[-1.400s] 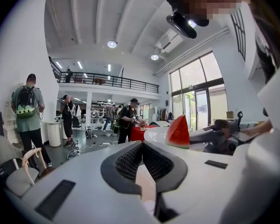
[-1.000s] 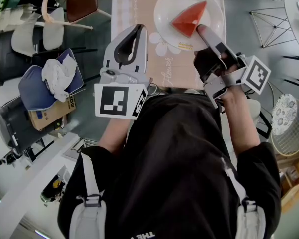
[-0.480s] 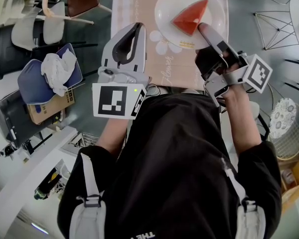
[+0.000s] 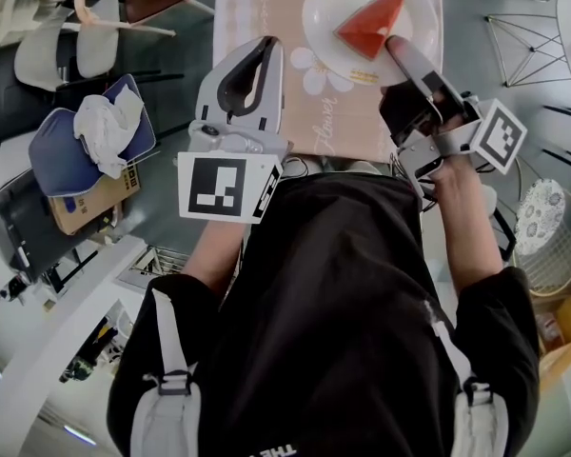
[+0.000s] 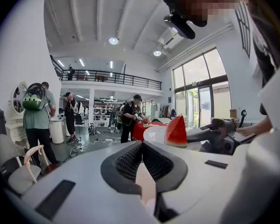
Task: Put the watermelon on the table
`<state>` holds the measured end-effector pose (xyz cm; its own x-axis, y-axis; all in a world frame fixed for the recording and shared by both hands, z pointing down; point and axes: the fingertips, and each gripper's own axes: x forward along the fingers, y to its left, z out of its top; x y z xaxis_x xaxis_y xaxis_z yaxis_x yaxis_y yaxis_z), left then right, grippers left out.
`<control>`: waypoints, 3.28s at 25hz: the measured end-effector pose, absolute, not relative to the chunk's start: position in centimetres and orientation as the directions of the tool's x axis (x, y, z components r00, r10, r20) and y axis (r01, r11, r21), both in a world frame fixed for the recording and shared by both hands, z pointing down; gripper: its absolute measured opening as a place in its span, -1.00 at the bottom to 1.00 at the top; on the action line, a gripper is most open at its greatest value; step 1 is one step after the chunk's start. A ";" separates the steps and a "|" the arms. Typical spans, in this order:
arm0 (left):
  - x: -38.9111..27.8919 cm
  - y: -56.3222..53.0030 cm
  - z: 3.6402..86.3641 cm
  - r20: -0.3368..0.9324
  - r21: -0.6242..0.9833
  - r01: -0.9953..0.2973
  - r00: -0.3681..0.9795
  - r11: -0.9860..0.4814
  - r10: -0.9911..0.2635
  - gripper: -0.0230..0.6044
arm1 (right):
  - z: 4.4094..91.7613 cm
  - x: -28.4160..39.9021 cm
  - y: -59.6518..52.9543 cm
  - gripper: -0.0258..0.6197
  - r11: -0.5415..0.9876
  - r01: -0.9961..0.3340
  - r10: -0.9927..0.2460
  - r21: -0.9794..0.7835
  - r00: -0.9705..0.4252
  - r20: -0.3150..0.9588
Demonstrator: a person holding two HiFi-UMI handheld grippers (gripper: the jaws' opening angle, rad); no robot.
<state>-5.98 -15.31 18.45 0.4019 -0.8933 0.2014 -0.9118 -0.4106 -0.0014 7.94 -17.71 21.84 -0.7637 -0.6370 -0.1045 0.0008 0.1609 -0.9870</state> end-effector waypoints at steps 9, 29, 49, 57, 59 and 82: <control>-7.3 -15.6 18.0 0.196 0.013 -0.893 0.443 -0.450 -0.875 -0.88 | 21.0 6.2 -17.3 -0.82 0.162 0.005 -0.666 -0.987 -0.737 -0.114; -8.9 -16.4 21.6 0.242 0.057 -0.882 0.467 -0.468 -0.851 -0.88 | 24.0 4.8 -17.9 -0.82 0.120 -0.022 -0.681 -0.993 -0.729 -0.067; -8.7 -17.0 27.8 0.327 0.095 -0.881 0.467 -0.463 -0.822 -0.88 | 29.0 5.9 -18.7 -0.82 0.076 -0.039 -0.703 -0.996 -0.711 -0.026; -8.0 -17.3 29.8 0.341 0.111 -0.884 0.463 -0.454 -0.818 -0.88 | 31.3 6.7 -18.6 -0.82 0.053 -0.040 -0.706 -0.998 -0.708 -0.009; -7.9 -17.3 30.4 0.348 0.120 -0.886 0.460 -0.448 -0.817 -0.88 | 32.0 6.9 -18.6 -0.82 0.048 -0.048 -0.705 -0.998 -0.709 0.000; -7.9 -17.5 35.3 0.392 0.132 -0.886 0.458 -0.444 -0.798 -0.88 | 37.2 6.7 -19.0 -0.82 0.054 -0.070 -0.675 -0.996 -0.738 0.015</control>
